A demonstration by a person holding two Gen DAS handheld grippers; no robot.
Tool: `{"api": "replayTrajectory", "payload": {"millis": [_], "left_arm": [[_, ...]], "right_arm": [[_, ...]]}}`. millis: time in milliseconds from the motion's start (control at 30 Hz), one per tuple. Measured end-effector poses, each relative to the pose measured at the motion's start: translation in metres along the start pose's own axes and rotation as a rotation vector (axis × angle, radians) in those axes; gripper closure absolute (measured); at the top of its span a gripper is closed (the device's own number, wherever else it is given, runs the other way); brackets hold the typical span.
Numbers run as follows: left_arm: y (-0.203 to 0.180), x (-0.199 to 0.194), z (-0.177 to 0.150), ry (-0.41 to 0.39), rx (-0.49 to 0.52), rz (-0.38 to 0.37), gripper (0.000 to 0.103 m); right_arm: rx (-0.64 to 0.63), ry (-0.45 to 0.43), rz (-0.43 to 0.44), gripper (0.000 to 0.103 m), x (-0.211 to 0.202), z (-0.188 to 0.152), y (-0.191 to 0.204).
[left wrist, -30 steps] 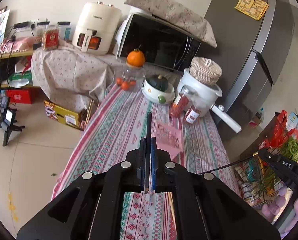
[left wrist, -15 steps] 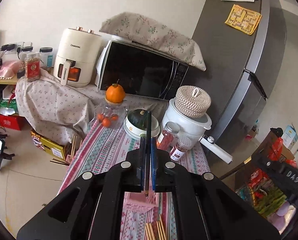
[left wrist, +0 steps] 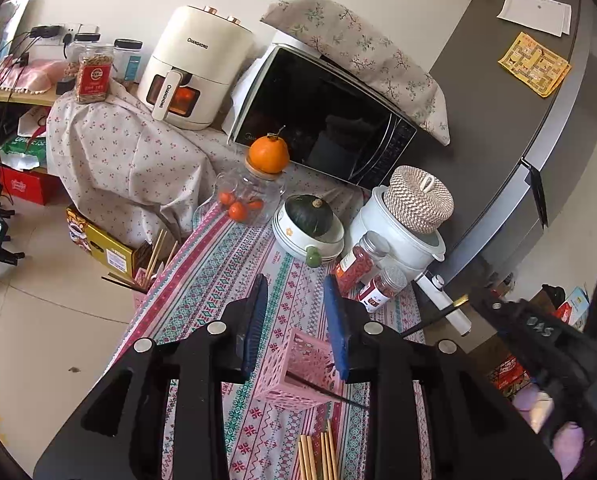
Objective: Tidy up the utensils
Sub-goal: 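Open the left tool over the pink basket while the right tool releases the pen into it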
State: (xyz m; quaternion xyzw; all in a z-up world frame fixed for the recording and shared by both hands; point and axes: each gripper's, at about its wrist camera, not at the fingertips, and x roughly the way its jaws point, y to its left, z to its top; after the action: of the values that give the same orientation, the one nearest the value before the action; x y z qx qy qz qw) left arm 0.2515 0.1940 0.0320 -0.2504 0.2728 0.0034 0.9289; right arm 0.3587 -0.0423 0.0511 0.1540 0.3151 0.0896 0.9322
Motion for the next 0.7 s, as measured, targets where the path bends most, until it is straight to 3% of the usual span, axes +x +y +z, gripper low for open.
{"api": "replayTrajectory", "payload": {"millis": [100,200,300,367,533,700], "left_arm": [[0.005,0.001,0.000,0.006,-0.014,-0.002,0.072],[0.005,-0.002,0.000,0.003,-0.010,-0.016,0.063],[-0.007,-0.007,-0.005,-0.007,0.034,-0.011,0.058],[-0.014,-0.010,-0.010,-0.012,0.051,-0.012,0.049],[-0.030,-0.014,-0.026,-0.018,0.093,0.003,0.040],[-0.039,-0.020,-0.048,-0.031,0.121,0.031,0.026]], "right_arm": [[0.005,0.024,-0.007,0.092,0.018,-0.008,0.003],[0.006,0.030,-0.002,0.082,0.021,-0.015,0.000],[-0.015,0.001,-0.007,0.055,0.008,-0.019,-0.003],[-0.034,-0.042,-0.019,0.035,-0.008,-0.022,-0.004],[-0.087,-0.141,-0.126,0.019,-0.043,-0.034,-0.013],[-0.112,-0.187,-0.231,0.008,-0.061,-0.048,-0.030]]}}
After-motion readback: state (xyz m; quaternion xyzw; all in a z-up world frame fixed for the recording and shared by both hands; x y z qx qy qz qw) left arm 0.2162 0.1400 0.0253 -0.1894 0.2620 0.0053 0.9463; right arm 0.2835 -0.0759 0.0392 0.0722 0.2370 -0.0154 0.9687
